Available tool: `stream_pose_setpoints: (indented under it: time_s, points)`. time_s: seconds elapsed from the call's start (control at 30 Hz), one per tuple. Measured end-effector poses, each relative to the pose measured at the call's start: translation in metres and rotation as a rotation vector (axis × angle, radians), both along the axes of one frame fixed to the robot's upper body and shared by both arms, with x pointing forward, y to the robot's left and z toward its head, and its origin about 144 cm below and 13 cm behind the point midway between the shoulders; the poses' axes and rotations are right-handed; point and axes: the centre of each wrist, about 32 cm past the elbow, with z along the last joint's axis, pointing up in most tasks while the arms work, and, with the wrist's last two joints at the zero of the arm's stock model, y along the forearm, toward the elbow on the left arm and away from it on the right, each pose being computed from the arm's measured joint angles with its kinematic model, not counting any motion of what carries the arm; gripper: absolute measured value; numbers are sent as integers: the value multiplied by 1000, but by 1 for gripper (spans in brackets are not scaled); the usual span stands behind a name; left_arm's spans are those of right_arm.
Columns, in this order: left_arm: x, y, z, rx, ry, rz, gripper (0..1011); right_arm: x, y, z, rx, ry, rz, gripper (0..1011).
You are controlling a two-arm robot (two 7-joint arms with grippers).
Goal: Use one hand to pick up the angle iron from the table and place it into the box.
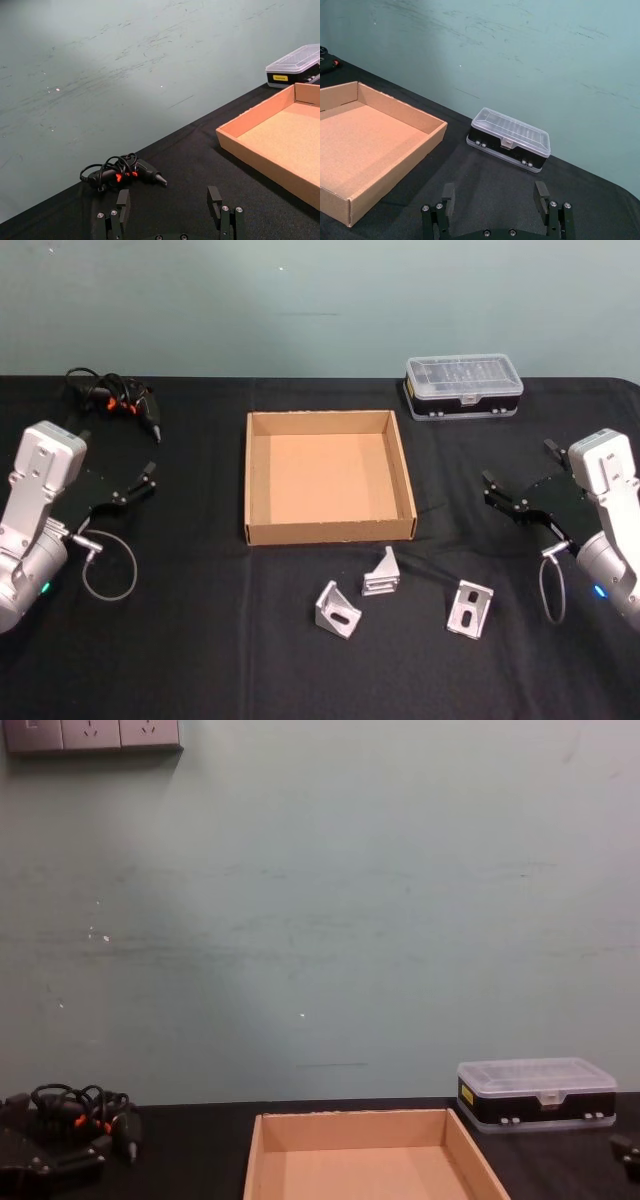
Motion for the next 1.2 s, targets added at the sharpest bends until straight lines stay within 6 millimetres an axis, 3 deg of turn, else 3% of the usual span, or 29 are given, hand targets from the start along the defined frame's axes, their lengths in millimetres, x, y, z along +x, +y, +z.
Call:
stream_pose_setpoints:
  time_s: [1.2]
  points:
    - [0,0,0,0,0,0,1011,-1,0,3,4,-5,3,1004]
